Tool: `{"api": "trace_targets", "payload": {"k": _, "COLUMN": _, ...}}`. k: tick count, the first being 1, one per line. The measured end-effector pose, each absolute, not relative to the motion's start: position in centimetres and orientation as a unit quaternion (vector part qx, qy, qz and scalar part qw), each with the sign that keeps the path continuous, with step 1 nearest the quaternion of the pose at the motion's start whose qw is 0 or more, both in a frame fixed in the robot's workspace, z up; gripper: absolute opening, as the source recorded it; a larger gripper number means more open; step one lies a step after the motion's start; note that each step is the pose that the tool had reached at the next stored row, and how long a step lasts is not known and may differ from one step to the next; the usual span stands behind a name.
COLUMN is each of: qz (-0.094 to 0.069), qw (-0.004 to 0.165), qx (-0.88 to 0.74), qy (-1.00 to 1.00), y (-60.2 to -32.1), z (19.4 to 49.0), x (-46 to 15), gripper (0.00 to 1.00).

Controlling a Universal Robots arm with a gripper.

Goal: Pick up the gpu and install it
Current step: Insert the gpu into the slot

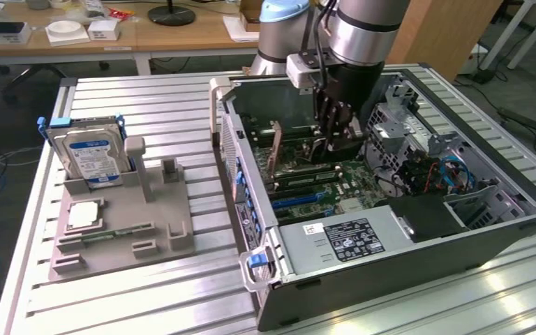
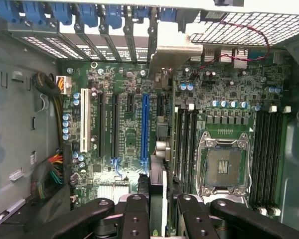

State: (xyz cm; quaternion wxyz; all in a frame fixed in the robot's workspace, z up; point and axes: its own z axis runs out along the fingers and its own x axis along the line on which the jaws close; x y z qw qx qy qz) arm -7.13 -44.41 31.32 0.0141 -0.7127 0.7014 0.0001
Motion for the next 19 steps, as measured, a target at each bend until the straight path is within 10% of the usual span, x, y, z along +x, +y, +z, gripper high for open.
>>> {"api": "trace_targets", "payload": {"k": 19, "qz": 0.0, "qw": 0.014, "qx": -0.713, "qy": 0.701, "y": -44.44, "z": 31.18, "x": -7.95, "gripper": 0.27}}
